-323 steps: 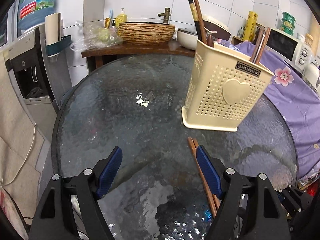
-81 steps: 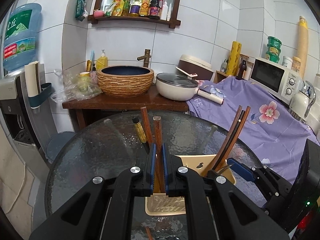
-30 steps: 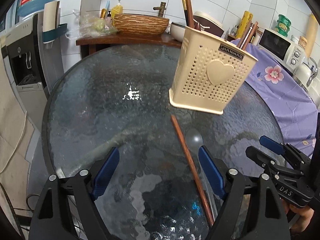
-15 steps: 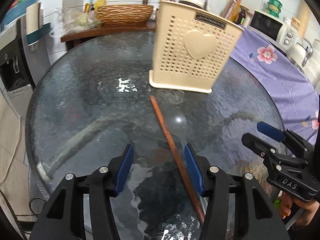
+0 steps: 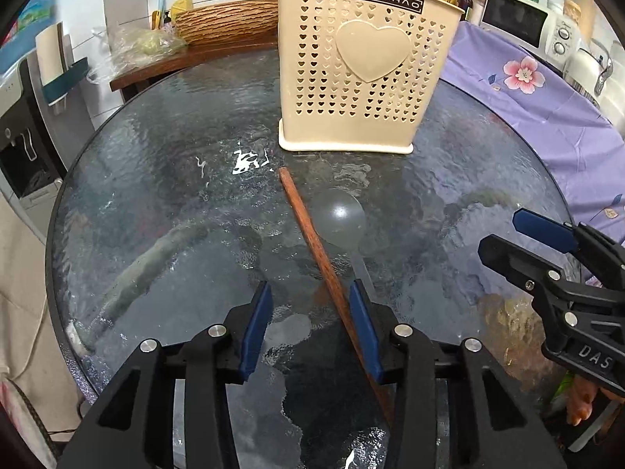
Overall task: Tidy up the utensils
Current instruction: 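Close left tool on the brown chopstick while right tool grasps the clear plastic spoon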
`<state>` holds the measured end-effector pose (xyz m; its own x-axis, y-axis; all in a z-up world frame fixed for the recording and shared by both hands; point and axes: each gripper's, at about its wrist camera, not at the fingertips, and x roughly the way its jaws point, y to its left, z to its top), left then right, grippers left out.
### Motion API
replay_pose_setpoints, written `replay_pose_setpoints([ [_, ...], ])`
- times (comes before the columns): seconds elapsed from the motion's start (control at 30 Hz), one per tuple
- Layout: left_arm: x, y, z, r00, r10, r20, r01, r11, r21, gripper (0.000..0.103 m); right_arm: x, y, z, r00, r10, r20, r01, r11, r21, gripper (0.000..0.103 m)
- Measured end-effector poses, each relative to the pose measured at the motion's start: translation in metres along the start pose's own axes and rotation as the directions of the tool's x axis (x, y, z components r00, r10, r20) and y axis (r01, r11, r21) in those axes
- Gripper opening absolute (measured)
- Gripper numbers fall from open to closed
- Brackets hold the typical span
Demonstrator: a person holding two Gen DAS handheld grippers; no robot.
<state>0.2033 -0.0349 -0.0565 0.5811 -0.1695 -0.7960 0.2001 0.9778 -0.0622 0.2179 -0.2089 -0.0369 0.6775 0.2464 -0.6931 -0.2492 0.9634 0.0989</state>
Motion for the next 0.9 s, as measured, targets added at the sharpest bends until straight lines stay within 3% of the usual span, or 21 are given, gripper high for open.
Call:
replay_pose_setpoints([
  [0.23,0.001,0.013,0.005,1.000,0.020,-0.009,-0.020,1.000,-0.019,0.031,0.004,0.006,0.001,1.000,-0.001,-0.010,0.000,1.000,-0.009,0.063],
  [0.57,0.000,0.038,0.021,1.000,-0.003,-0.007,0.003,0.994,-0.105,0.035,0.011,0.024,0.004,0.999,0.028,-0.032,-0.029,0.999,-0.031,0.063],
  [0.9,0.035,0.046,0.062,0.998,0.028,-0.051,-0.033,0.994,-0.102,0.035,0.018,0.043,0.002,0.998,0.038,-0.053,-0.042,0.997,-0.070,0.063],
])
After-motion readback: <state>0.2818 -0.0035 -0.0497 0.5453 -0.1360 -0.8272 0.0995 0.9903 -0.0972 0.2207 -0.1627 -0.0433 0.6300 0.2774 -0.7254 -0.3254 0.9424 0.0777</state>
